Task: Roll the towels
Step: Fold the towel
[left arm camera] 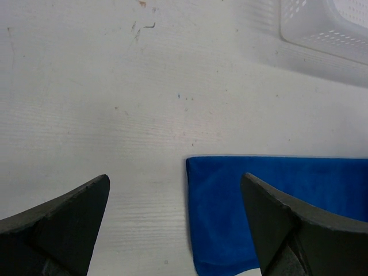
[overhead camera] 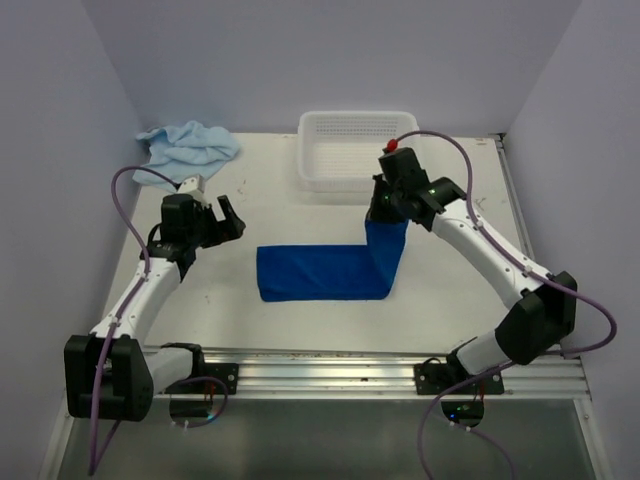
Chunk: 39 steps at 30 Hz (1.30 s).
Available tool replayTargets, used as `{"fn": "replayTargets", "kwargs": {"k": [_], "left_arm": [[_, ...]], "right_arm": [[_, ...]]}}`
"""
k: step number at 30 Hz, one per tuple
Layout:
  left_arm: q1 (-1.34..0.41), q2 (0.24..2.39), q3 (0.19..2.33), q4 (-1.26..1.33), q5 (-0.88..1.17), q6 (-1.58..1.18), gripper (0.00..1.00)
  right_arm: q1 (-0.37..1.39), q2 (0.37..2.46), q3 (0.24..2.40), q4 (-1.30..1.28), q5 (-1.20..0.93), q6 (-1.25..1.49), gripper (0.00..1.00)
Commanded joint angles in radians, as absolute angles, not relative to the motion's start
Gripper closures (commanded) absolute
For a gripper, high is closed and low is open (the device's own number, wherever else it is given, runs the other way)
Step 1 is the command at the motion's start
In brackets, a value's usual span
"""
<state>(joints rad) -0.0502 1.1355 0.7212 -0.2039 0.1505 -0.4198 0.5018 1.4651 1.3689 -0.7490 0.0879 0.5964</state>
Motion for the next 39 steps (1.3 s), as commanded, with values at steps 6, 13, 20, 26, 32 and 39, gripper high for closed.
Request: {"fn": "replayTargets", "kwargs": {"k": [6, 13, 20, 26, 32, 39], "left_arm": [[-0.058, 1.094, 0.732, -0.202, 0.041, -0.384, 0.00], [-0.058, 1.057, 0.732, -0.210, 0.012, -0.371, 0.00], [-0.060, 1.054, 0.733, -0.213, 0.009, -0.370, 0.00], [-0.061, 1.052, 0.732, -0.215, 0.012, -0.370, 0.00], [-0.066, 1.043, 0.730, -0.215, 0.009, -0.368, 0.00], [-0.067, 1.042, 0.730, -0.216, 0.006, -0.368, 0.00]], "right_arm": [[0.690, 1.640, 1.569, -0.769, 0.095, 0.635, 1.00], [0.821, 1.792, 1.736, -0.813, 0.092, 0.638, 1.00], [0.888, 1.842, 1.767, -0.812, 0.086, 0.650, 1.00], [0.916, 1.833, 1.720, -0.772, 0.066, 0.657, 1.00], [0.945, 1.853, 1.721, -0.756, 0.051, 0.657, 1.00], [0.960, 1.850, 1.799, -0.793, 0.126, 0.655, 1.00]]}}
